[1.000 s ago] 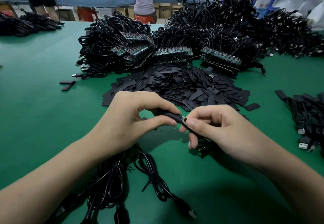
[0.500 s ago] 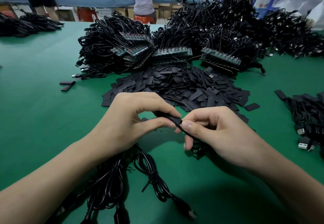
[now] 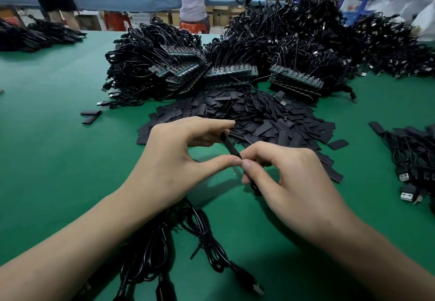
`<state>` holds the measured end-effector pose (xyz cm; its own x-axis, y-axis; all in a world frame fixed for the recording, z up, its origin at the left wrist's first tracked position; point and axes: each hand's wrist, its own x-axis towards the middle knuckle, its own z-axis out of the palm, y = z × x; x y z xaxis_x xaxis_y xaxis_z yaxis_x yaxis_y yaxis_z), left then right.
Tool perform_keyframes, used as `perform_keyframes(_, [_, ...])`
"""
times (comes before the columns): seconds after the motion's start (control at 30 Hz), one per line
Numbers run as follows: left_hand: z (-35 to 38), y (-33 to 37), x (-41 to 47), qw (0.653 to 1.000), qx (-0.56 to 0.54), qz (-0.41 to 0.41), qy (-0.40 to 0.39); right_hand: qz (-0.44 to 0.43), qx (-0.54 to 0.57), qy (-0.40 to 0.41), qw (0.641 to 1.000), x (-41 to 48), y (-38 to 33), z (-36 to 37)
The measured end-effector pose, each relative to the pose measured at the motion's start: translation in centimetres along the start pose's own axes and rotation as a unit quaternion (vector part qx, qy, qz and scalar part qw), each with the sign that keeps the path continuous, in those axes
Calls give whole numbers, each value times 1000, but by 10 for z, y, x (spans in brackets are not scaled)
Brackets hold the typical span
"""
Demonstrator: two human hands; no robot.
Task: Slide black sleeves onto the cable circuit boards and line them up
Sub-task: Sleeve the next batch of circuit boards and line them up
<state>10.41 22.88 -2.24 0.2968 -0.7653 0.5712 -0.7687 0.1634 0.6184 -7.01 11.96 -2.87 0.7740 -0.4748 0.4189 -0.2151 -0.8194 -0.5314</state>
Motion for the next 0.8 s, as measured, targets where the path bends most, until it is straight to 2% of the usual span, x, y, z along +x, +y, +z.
perform_keyframes(0.1, [1,-2,0,1000,-11,-11,-8,-6,-22,-2,1000,-1,0,0])
perform_keyframes(0.43, [1,0,1,1000,-25,4,-11,1,70,32,997,-1,0,3])
perform_keyframes(0.8, [0,-1,0,999,-22,32,-1,15,77,45,996,-1,1,2])
